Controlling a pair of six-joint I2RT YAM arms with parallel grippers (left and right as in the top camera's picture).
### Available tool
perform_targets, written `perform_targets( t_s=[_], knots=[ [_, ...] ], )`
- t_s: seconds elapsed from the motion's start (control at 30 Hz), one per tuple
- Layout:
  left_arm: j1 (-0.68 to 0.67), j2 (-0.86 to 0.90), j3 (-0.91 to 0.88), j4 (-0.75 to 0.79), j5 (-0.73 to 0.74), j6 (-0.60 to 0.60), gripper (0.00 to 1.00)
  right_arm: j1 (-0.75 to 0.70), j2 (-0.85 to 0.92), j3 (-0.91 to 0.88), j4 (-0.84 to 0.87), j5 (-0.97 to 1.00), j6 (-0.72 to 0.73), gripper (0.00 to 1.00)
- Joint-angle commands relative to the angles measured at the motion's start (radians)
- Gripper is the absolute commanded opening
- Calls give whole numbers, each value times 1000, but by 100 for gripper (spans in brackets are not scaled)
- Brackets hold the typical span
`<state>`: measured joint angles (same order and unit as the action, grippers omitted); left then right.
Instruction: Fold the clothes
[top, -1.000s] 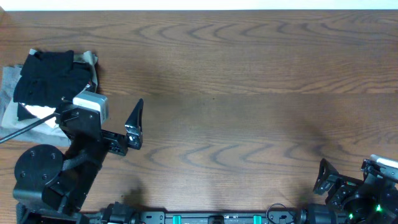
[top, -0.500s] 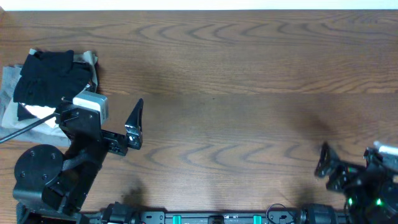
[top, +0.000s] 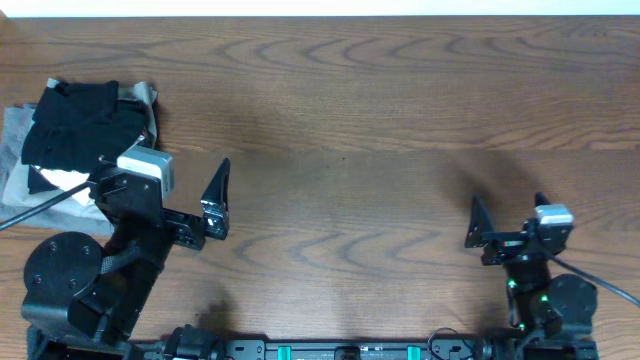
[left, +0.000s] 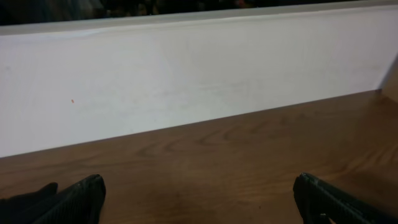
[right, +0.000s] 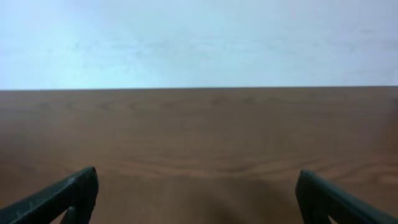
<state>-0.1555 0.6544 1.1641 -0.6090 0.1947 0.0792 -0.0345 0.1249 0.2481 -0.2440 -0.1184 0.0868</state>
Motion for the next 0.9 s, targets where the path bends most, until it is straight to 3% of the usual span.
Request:
perform_targets(
  t_s=[0.0, 0.27, 0.87],
  knots=[
    [-5, -5, -3, 3, -9, 6, 98, 11, -62, -91, 54, -9, -13, 99],
    [-5, -5, -3, 3, -9, 6, 98, 11, -120, -241, 261, 36, -12, 99],
    [-5, -5, -3, 3, -9, 6, 98, 10, -119, -243, 173, 77, -14, 99]
  ],
)
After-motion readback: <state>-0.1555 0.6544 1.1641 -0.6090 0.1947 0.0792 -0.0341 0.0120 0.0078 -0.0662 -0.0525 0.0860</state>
